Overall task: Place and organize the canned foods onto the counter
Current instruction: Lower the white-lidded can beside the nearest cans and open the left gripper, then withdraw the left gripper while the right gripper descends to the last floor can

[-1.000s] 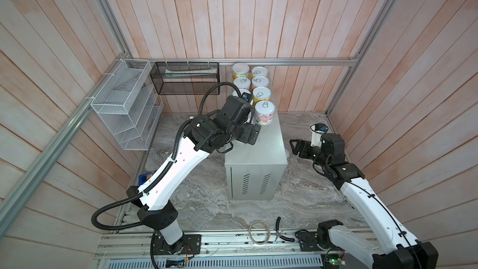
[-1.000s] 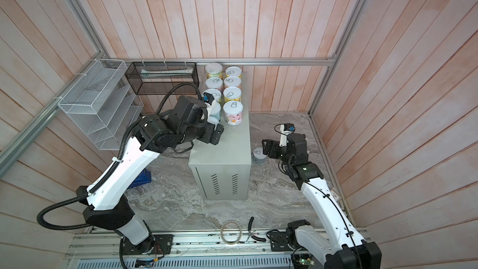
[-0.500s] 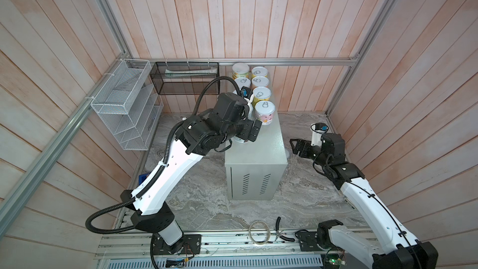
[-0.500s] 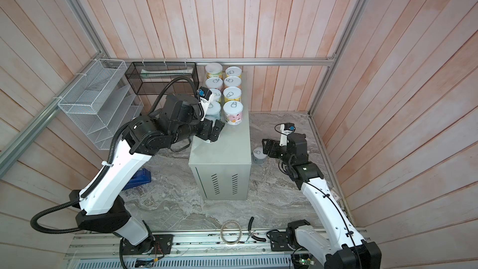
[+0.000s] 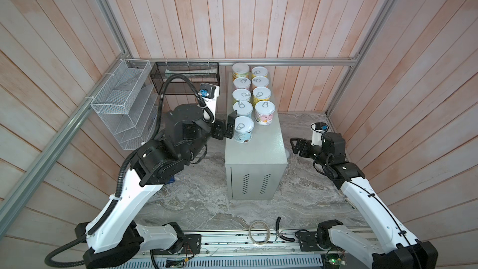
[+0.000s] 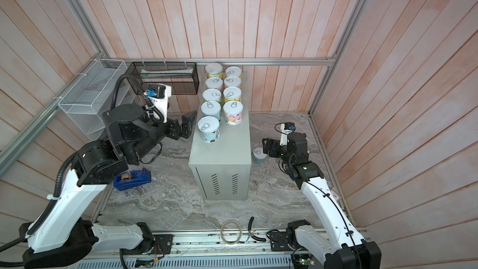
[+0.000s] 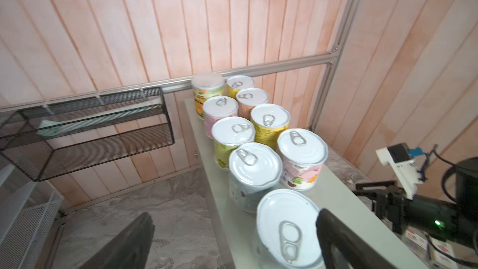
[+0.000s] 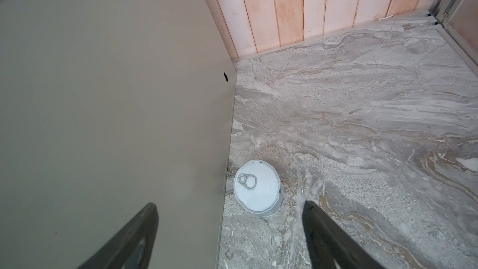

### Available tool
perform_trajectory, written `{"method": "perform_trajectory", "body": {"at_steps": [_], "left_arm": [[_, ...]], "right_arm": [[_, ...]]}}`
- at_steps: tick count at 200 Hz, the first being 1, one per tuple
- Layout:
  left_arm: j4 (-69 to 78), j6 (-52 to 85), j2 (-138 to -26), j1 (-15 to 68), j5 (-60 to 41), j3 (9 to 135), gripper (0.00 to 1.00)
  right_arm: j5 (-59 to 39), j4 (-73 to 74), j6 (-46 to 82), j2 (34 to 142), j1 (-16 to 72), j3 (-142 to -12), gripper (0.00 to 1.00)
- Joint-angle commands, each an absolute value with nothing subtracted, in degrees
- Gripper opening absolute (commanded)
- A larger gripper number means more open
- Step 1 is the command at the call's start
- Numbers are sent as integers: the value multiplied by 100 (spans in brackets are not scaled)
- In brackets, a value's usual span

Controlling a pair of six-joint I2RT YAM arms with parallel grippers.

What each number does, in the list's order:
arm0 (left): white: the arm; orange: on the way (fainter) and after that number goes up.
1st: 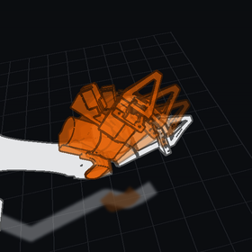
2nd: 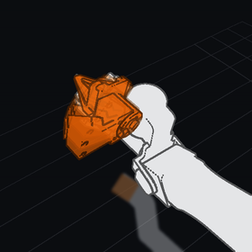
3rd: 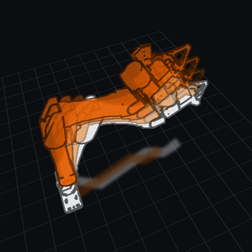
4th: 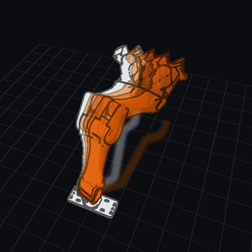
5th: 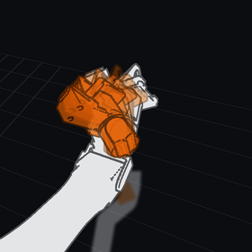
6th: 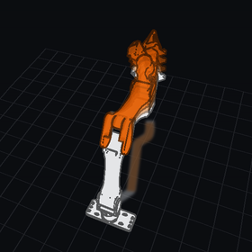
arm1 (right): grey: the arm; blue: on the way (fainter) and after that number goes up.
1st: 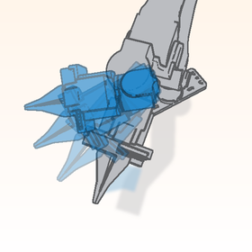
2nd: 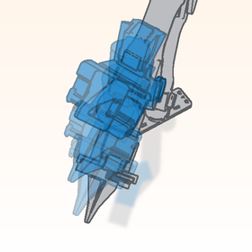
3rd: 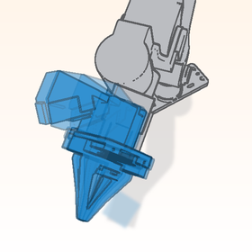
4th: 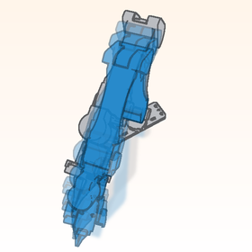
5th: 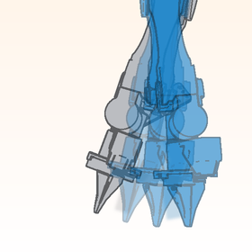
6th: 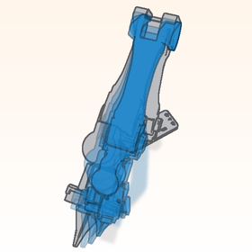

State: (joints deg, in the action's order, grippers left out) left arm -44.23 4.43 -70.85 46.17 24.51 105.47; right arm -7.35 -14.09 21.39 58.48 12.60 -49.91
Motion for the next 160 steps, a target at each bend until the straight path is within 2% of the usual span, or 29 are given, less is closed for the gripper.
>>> {"method": "perform_trajectory", "body": {"at_steps": [1,42,69,109,160], "left_arm": [[-4068,748,-6830,4043,2296,10180,100],[-3786,1038,-6415,3029,1433,8627,100],[-3317,1251,-6166,2826,1258,7671,98],[-3298,1527,-6207,2584,1123,7042,96],[-2768,1921,-6161,2173,400,6001,95]], "right_arm": [[-632,-1555,2048,5922,1233,-5153,87],[-510,-1657,2066,5994,1235,-5163,89],[-451,-1770,2060,6051,1247,-5134,90],[-439,-1757,2103,6071,1315,-4963,90],[-300,-1742,2144,6278,1534,-4804,90]]}}
